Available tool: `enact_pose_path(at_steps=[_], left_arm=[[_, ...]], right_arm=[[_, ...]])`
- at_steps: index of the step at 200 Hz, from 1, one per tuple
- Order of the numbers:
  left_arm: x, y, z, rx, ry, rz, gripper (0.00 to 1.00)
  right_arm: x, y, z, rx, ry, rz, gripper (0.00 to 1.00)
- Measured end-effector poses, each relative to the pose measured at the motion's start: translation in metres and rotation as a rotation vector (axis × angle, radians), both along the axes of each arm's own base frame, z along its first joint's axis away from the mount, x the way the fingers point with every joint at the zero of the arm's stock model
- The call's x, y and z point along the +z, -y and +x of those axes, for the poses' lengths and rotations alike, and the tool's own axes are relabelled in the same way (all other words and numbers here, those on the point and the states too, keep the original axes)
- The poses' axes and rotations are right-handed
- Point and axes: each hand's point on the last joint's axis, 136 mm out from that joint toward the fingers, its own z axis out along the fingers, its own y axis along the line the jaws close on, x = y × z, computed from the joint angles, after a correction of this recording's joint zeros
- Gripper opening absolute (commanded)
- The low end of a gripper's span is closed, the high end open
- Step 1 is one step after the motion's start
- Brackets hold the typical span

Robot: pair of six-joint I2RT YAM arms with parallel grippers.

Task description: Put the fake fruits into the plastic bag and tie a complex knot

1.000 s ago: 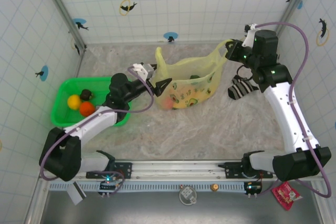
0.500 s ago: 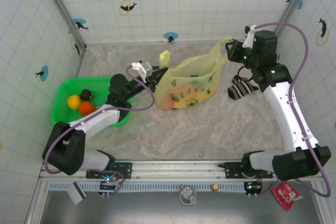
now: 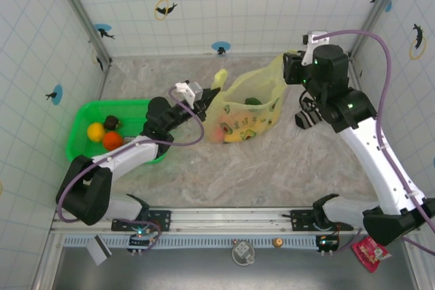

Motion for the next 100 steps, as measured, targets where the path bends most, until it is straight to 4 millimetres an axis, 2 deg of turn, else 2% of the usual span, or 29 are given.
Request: enact_pose_path(at_steps=[30,58,78,100], left_arm=[[0.001,-0.003,0.000,0.035,0.016,0.009,0.00],[0.002,-0.004,0.000,0.055,0.032,0.019,0.00],[0.001,-0.003,0.000,0.065,0.037,0.031,0.00],[-0.002,-0.001,0.000,0.071,0.038,0.045,0.00]], right_arm=[[0.024,-0.014,-0.009,0.084,0.028,0.051,0.43],[0.041,-0.046,-0.015,0.223,0.013,0.127,0.40],[0.034,-0.079,-0.021,0.349,-0.049,0.175,0.39],[0.009,-0.118,-0.028,0.465,-0.167,0.200,0.45]])
